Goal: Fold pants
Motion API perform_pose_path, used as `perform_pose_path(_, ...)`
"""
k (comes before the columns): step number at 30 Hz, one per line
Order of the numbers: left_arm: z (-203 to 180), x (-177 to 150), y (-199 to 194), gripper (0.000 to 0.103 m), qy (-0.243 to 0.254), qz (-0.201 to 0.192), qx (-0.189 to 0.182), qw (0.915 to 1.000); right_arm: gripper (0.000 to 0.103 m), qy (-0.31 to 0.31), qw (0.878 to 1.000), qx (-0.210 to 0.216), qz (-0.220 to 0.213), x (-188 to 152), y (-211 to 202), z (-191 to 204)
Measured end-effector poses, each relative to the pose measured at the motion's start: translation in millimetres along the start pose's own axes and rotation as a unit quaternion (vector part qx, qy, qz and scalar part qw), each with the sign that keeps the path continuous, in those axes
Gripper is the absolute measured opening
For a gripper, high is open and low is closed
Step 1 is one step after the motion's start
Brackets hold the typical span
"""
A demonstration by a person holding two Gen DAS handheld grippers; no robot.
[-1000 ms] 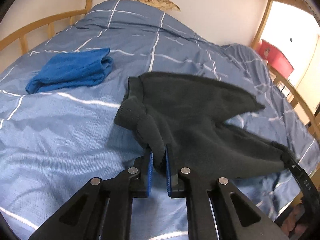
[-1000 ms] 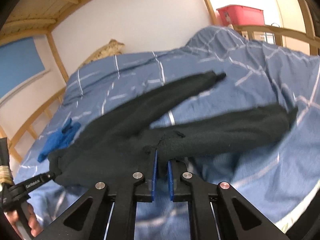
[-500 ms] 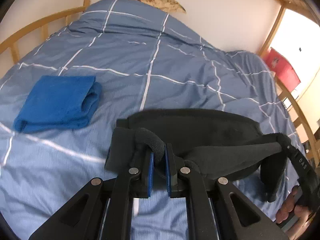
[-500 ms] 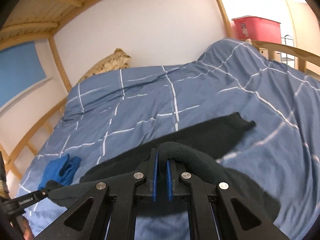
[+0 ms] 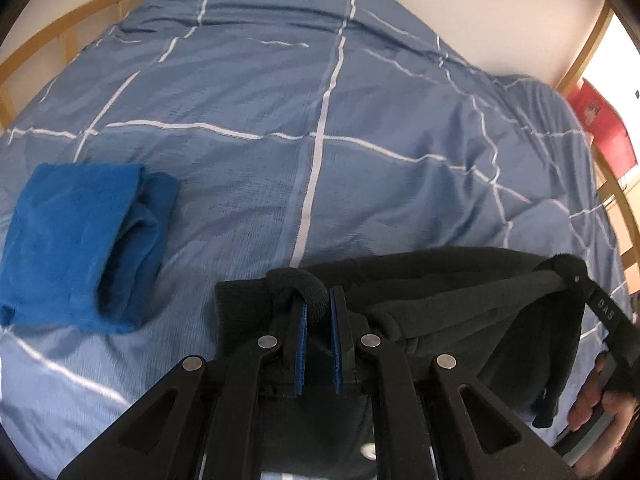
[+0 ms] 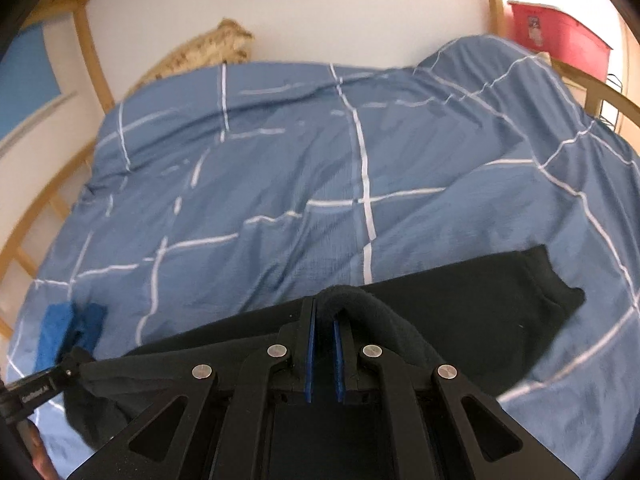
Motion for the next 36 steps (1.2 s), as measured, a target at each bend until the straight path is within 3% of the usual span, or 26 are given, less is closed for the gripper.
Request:
perform_pose_path(10,-5.6,19.0,17.0,0.020,0.033,0.050,0.003,0.9982,0.010,-0.007,0.996,-0.020,0.085,16.6,53.8,-1.0)
perform_pose_path(12,-8.4,20.6,11.3,0.024,0.039,0.060,0.004,0.9974,0.017,-0.014,0.995,-0.022,0.101,17.8,53.6,0.3)
perform_pose_path(14,-10.8,22.5,2.4,0.029,0.036,0.070,0.003,0.9969,0.032,-0.022,0.993,-0.015,0.115,19.2,49.4,2.4)
perform_pose_path(15,-10.9,23.6,-1.3,0.031,0.031,0.075,0.000,0.9967,0.034,-0.029,0.992,-0.012,0.121,19.2,44.7,4.8)
perform_pose_path(21,-7.3,29.6,-20.7,0.040,-0.014,0.091,-0.017,0.9956,0.039,-0.069,0.990,-0.032,0.121,20.0,8.9,18.9)
perform_pose_path(23,-10.6,29.9,-31.2,0.064,-0.012,0.082,-0.013,0.9965,0.039,-0.082,0.989,-0.035,0.120,20.5,-3.8,23.0)
perform_pose_path(24,-13.3,30.6,-38.9,0.066,-0.009,0.070,-0.004,0.9975,0.039,-0.084,0.989,-0.033,0.121,21.5,-7.0,24.1)
perform_pose_path(28,-26.9,32.6,-65.2,0.067,0.000,0.052,-0.003,0.9987,0.039,-0.072,0.987,-0.007,0.141,25.4,-17.4,24.8)
perform_pose_path(31,-45.9,20.5,-82.8,0.067,0.045,0.040,0.000,0.9982,0.041,-0.112,0.987,-0.029,0.109,23.5,-38.0,32.0)
perform_pose_path(33,-58.6,8.6,-94.3,0.067,0.081,0.028,0.012,0.9963,0.051,-0.126,0.987,-0.035,0.091,20.7,-56.6,32.5)
perform_pose_path(36,-71.2,-7.3,-107.7,0.067,0.109,0.019,0.007,0.9938,0.053,-0.146,0.986,-0.031,0.073,14.3,-84.9,33.0)
Point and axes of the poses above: each gripper's, at about its wrist camera, not at the fingertips, and y roughly the way its jaws point, z to its left, x to its top, the point moved 1 cm from there along y, roughly the way its jaws point, and after that the axes turned 10 degrees about z, right-handed, at the moved point
